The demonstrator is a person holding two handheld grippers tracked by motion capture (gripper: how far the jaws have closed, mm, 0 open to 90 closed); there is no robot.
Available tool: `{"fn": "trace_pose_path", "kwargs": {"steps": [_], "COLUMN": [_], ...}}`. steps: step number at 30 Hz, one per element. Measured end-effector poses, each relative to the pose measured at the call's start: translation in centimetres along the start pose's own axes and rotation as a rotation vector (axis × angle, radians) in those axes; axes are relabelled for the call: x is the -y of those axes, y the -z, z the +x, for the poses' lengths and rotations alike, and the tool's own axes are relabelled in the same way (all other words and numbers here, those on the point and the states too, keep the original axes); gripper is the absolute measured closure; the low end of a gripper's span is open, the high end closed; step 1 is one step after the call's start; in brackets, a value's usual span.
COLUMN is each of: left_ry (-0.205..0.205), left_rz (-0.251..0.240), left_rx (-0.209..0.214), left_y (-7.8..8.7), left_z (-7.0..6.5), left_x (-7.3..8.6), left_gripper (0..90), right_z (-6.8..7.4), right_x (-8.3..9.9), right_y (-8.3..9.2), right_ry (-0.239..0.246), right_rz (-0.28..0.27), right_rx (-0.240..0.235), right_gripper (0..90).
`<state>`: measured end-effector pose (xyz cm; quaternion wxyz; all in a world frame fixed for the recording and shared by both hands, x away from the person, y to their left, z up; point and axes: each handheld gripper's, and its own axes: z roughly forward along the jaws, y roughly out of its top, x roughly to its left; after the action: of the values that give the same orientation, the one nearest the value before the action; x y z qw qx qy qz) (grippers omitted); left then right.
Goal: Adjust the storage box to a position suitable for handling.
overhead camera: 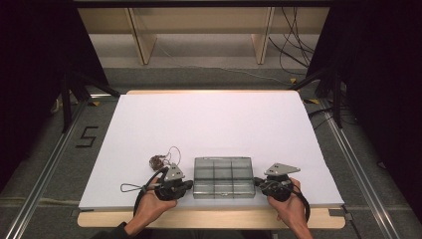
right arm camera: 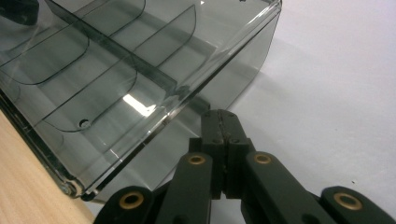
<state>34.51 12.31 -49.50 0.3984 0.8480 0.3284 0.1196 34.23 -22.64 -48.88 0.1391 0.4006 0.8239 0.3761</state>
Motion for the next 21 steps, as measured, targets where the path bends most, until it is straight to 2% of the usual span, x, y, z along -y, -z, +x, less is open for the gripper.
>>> {"fn": "trace_pose_path", "kwargs": {"steps": [2, 4, 6, 7, 9, 11, 13, 14, 15, 18, 19, 20, 21], "left_ry": [0.026, -0.010, -0.007, 0.011, 0.001, 0.003, 0.035, 0.031, 0.017, 0.024, 0.044, 0.052, 0.046], "left_rz": [-0.021, -0.004, 0.004, -0.012, -0.003, -0.003, -0.010, 0.002, 0.005, 0.005, 0.006, -0.001, -0.008], "left_rx": [0.002, -0.006, 0.011, 0.009, 0.008, 0.011, 0.014, 0.007, 0.014, 0.010, 0.022, 0.015, 0.008], "left_y": [-0.1, 0.1, 0.2, 0.2, 0.3, 0.3, 0.3, 0.4, 0.5, 0.6, 0.8, 0.8, 1.2], "left_z": [-0.2, 0.1, 0.0, -0.2, -0.1, -0.1, -0.3, -0.2, -0.2, -0.2, -0.3, -0.3, -0.2], "left_x": [0.1, 0.1, 0.1, 0.2, 0.2, 0.2, 0.3, 0.3, 0.3, 0.3, 0.4, 0.4, 0.4], "left_gripper": [89.4, 89.4, 89.4, 89.4, 89.4, 89.3, 89.3, 89.2, 88.0, 84.5, 84.5, 82.4, 79.5], "right_z": [0.0, 0.0, -0.2, 0.0, -0.1, -0.1, -0.1, -0.1, -0.1, -0.2, -0.2, -0.2, -0.2], "right_x": [0.0, 0.0, 0.1, 0.1, 0.1, 0.1, 0.1, 0.1, 0.1, 0.0, 0.0, 0.0, 0.1], "right_y": [0.0, 0.0, -0.2, -0.1, -0.1, -0.1, -0.1, -0.2, -0.1, 0.1, 0.2, 0.3, 0.9], "right_ry": [0.002, 0.001, 0.010, -0.012, 0.006, -0.002, 0.003, 0.008, 0.008, 0.002, -0.003, 0.000, -0.003], "right_rz": [0.000, 0.000, -0.016, -0.006, -0.012, -0.013, -0.012, -0.013, -0.014, -0.012, -0.019, -0.026, -0.009], "right_rx": [0.000, -0.001, -0.012, -0.007, -0.006, -0.010, -0.016, -0.020, -0.020, -0.023, -0.025, -0.034, -0.010], "right_gripper": [90.0, 90.0, 90.0, 90.0, 90.0, 90.0, 90.0, 90.0, 90.0, 90.0, 90.0, 90.0, 90.0]}}
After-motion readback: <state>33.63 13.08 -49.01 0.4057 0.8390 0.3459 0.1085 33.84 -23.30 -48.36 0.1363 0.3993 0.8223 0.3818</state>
